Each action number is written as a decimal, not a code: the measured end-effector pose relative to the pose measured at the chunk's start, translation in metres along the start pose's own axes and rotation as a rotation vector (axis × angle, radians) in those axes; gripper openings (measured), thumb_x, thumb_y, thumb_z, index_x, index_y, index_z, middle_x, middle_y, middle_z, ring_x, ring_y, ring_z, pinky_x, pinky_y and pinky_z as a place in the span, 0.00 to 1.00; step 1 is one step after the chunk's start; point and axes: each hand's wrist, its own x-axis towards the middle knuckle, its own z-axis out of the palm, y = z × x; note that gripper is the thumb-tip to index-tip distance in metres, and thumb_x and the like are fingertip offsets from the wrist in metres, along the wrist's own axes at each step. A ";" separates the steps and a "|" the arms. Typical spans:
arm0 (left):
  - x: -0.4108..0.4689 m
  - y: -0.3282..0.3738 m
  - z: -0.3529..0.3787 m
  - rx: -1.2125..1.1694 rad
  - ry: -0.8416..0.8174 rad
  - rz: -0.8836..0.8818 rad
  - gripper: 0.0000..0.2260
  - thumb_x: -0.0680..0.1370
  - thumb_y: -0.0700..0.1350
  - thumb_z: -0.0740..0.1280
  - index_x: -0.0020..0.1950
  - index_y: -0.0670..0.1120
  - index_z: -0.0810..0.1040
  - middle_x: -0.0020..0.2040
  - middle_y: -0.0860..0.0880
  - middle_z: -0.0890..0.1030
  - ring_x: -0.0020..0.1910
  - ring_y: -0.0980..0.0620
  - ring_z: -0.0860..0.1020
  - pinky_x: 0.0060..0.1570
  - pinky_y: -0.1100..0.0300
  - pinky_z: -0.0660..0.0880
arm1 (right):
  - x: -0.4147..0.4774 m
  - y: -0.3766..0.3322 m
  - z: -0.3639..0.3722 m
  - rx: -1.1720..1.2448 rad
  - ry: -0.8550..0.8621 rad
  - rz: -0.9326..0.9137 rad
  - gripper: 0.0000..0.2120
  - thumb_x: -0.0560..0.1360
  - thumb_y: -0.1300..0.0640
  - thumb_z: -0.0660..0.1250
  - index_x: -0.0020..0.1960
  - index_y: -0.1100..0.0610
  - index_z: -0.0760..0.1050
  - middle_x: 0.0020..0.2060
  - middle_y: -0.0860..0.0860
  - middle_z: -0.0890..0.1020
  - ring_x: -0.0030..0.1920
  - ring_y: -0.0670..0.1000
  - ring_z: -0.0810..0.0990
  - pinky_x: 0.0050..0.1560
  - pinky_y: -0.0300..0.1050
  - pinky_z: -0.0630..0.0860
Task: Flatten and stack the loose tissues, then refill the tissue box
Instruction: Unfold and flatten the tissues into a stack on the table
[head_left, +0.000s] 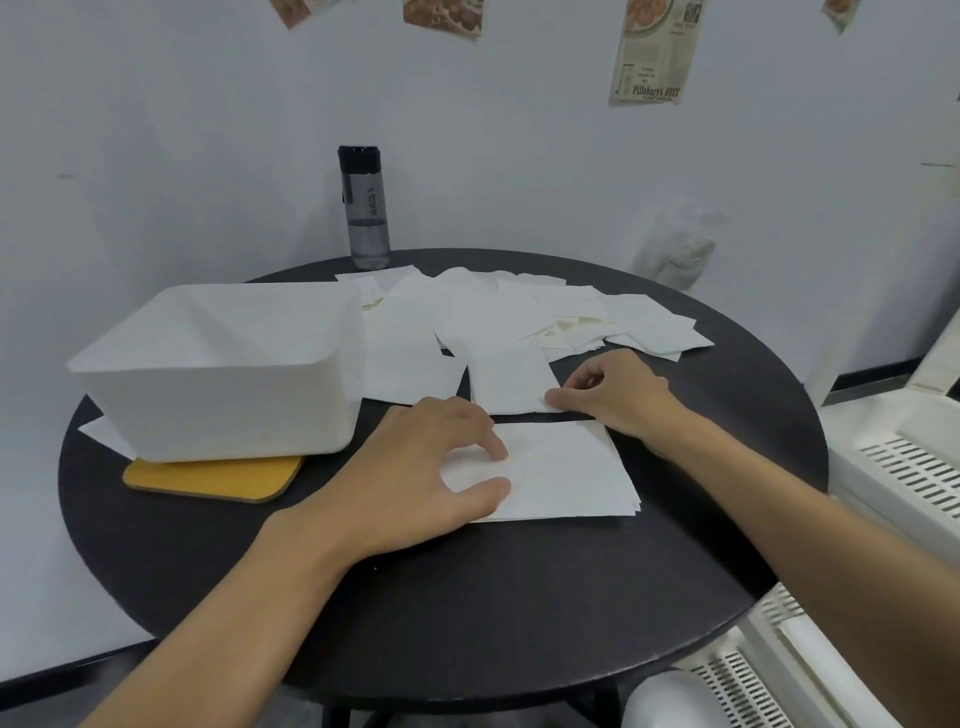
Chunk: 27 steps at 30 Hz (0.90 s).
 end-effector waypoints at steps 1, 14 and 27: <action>0.000 0.000 0.000 0.003 0.002 0.004 0.15 0.71 0.64 0.65 0.56 0.63 0.79 0.64 0.69 0.71 0.66 0.75 0.59 0.68 0.66 0.57 | 0.001 -0.001 0.001 0.000 0.002 0.008 0.14 0.69 0.44 0.76 0.40 0.55 0.83 0.36 0.46 0.81 0.43 0.46 0.77 0.58 0.50 0.60; -0.001 0.000 0.000 -0.008 -0.005 0.016 0.15 0.72 0.64 0.64 0.56 0.63 0.79 0.63 0.72 0.70 0.65 0.75 0.60 0.66 0.68 0.58 | 0.000 0.001 -0.004 0.325 0.083 -0.003 0.11 0.73 0.61 0.70 0.33 0.58 0.76 0.26 0.43 0.75 0.29 0.42 0.70 0.42 0.37 0.70; 0.002 -0.004 0.001 -0.043 0.053 0.007 0.07 0.78 0.57 0.67 0.55 0.60 0.79 0.62 0.69 0.73 0.65 0.71 0.64 0.69 0.60 0.62 | -0.018 -0.008 -0.037 0.701 0.200 -0.066 0.09 0.75 0.69 0.67 0.52 0.58 0.76 0.47 0.65 0.82 0.48 0.61 0.85 0.55 0.53 0.82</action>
